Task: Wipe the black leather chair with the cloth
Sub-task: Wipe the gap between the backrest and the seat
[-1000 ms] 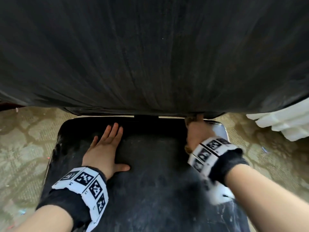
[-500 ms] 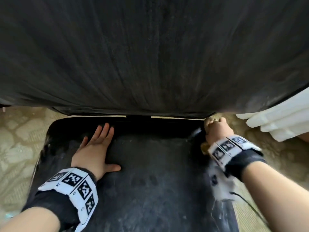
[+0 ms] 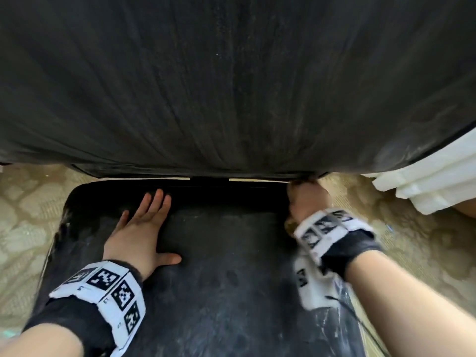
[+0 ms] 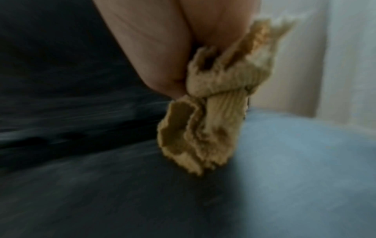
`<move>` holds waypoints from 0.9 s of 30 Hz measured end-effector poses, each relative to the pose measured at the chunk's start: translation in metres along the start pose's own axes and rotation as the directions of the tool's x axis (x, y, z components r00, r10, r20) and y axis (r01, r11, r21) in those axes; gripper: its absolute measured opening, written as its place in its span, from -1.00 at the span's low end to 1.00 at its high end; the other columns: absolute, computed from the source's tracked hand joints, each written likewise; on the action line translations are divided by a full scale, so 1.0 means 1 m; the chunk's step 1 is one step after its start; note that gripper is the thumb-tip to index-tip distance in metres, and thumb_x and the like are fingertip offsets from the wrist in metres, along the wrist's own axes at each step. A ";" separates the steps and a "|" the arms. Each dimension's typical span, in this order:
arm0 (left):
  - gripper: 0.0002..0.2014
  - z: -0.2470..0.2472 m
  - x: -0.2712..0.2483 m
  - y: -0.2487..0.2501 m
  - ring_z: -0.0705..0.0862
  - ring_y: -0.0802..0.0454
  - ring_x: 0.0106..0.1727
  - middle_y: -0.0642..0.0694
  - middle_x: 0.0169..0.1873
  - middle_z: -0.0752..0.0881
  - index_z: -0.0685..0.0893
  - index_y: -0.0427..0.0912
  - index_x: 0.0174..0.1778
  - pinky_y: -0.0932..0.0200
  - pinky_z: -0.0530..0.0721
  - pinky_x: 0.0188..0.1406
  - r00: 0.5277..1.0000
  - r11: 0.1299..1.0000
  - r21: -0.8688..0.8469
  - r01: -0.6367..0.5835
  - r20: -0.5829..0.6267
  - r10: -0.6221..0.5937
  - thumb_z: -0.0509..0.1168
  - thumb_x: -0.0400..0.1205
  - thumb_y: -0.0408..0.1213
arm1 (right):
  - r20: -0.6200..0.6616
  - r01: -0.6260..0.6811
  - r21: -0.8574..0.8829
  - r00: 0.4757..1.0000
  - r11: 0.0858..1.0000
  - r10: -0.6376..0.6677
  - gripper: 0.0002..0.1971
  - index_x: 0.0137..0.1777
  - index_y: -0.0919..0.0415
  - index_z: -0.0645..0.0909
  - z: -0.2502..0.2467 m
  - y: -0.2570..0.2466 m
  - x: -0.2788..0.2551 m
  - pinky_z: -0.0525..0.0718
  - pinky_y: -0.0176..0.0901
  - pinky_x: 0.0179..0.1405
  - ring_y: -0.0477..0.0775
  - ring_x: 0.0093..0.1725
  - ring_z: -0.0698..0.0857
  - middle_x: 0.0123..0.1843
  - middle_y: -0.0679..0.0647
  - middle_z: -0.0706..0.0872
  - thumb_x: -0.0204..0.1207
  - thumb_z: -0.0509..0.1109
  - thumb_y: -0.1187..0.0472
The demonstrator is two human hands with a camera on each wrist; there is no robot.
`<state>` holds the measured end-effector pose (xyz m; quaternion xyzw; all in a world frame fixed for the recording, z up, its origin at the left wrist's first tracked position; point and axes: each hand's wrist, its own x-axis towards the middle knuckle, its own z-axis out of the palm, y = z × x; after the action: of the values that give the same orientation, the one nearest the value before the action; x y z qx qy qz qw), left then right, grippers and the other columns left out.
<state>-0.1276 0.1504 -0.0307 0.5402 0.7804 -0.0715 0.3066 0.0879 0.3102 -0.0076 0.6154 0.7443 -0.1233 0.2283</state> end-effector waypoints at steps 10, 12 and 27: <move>0.12 0.005 -0.006 -0.013 -0.28 0.37 0.53 0.26 0.56 -0.24 -0.19 0.16 0.59 0.15 -0.14 0.60 0.990 0.983 -0.156 -0.093 -0.119 0.075 0.47 0.30 0.18 | -0.020 -0.189 0.145 0.981 0.971 0.194 -0.74 0.22 0.28 0.50 -0.008 0.043 0.002 0.52 0.04 0.21 0.34 0.31 0.54 0.30 0.30 0.51 0.54 0.26 0.34; 0.12 0.007 -0.003 -0.011 -0.27 0.36 0.53 0.25 0.57 -0.23 -0.17 0.15 0.59 0.14 -0.14 0.60 0.988 0.983 -0.158 -0.093 -0.139 0.071 0.48 0.30 0.16 | -0.003 -0.200 0.188 0.979 0.962 0.204 -0.67 0.34 0.35 0.47 -0.006 0.029 0.003 0.43 0.03 0.33 0.34 0.40 0.45 0.35 0.32 0.52 0.62 0.15 0.28; 0.13 0.003 -0.014 -0.037 -0.36 0.34 0.49 0.11 0.59 -0.34 -0.25 0.10 0.60 0.15 -0.17 0.60 0.991 0.992 -0.083 -0.096 -0.097 0.087 0.40 0.32 0.26 | 0.023 -0.091 0.867 0.990 0.490 0.142 -0.71 0.15 0.45 0.65 0.017 -0.088 -0.025 0.54 -0.10 -0.01 0.24 0.12 0.65 0.10 0.36 0.71 0.61 0.21 0.26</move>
<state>-0.1564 0.1230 -0.0336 0.5643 0.7706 0.0021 0.2961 0.0095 0.2621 -0.0189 0.6986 0.5446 -0.4477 -0.1220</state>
